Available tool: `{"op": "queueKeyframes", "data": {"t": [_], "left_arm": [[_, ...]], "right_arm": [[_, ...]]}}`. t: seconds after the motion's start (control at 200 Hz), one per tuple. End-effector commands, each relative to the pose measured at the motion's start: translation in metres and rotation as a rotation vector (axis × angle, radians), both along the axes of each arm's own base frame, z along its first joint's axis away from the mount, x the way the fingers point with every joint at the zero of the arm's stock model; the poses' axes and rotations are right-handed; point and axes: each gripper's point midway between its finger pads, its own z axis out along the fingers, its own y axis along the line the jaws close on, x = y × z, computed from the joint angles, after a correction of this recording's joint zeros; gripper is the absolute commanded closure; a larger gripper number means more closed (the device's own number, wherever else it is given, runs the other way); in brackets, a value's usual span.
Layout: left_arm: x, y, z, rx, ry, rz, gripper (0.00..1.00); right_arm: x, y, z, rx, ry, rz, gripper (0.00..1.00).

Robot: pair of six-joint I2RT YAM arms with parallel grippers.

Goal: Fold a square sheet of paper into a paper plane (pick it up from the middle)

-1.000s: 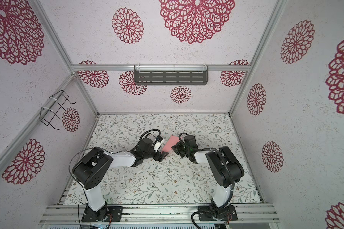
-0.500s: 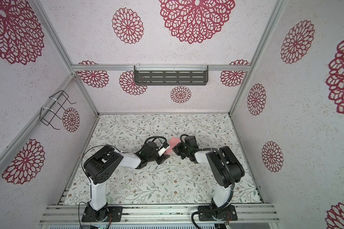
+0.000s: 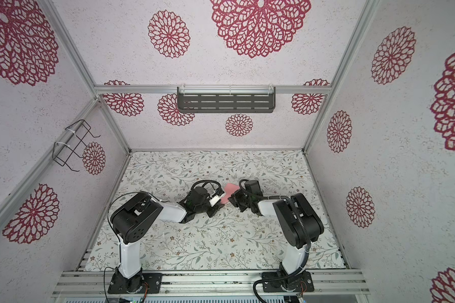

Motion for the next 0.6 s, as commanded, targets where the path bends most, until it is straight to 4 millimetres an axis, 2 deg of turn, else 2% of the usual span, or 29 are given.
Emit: {"op": "queueKeyframes", "data": {"t": [0.0, 0.23, 0.335, 0.44, 0.595], "left_arm": [[0.001, 0.0, -0.004, 0.011, -0.02, -0.019, 0.64], [0.003, 0.001, -0.003, 0.012, -0.029, -0.008, 0.71], [0.003, 0.002, -0.003, 0.009, -0.028, -0.003, 0.76], [0.003, 0.002, -0.004, 0.011, -0.023, 0.001, 0.82], [0.001, 0.002, -0.004, 0.003, 0.007, -0.005, 0.91]], "right_arm": [[0.008, 0.001, 0.031, 0.047, -0.052, -0.009, 0.97], [0.009, 0.004, 0.036, 0.075, -0.052, -0.002, 0.97], [0.009, 0.004, 0.037, 0.075, -0.053, -0.002, 0.94], [0.01, 0.002, 0.038, 0.055, -0.064, 0.008, 0.82], [0.014, -0.007, 0.046, -0.005, -0.128, 0.013, 0.55]]}}
